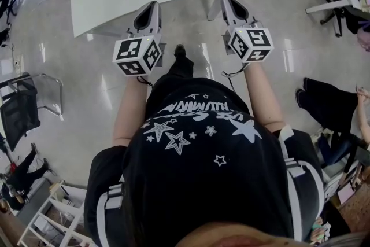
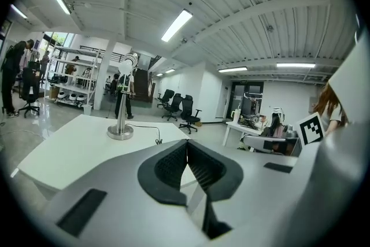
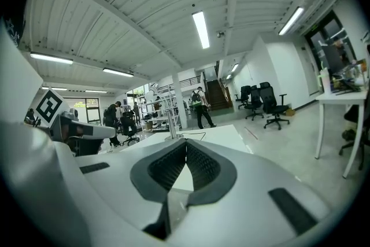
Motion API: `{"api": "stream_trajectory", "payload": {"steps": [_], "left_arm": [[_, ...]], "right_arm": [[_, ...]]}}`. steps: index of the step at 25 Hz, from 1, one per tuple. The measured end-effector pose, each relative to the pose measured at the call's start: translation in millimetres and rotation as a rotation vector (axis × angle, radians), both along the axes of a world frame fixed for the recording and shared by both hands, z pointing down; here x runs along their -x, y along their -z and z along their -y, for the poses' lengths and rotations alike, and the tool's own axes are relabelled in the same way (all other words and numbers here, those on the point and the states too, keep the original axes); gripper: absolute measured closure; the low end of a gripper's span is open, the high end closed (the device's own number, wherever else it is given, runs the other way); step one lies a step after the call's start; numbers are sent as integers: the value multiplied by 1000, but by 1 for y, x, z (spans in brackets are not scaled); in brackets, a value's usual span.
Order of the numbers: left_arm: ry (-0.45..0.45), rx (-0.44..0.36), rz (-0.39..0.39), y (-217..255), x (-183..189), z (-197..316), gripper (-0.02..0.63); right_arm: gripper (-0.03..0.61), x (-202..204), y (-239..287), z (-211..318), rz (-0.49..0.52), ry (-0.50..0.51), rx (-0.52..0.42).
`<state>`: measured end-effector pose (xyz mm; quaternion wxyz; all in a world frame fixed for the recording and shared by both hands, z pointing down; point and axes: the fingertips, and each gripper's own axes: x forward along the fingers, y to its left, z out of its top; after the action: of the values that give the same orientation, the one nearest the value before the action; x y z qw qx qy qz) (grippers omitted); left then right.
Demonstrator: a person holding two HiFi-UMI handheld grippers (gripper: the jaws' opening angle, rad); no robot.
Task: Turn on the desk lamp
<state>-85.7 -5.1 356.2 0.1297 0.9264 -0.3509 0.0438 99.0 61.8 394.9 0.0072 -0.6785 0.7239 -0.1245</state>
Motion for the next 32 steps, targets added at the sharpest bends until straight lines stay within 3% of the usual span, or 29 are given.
{"api": "stream_trajectory", "payload": {"steps": [24,32], "left_arm": [[-107,91,-16,-31,-18,142,603],[-160,119,-6,-43,-36,159,603]], "right_arm": [[572,-1,1,160,-24,-34,49],[572,2,-14,176,-34,-26,101]]}}
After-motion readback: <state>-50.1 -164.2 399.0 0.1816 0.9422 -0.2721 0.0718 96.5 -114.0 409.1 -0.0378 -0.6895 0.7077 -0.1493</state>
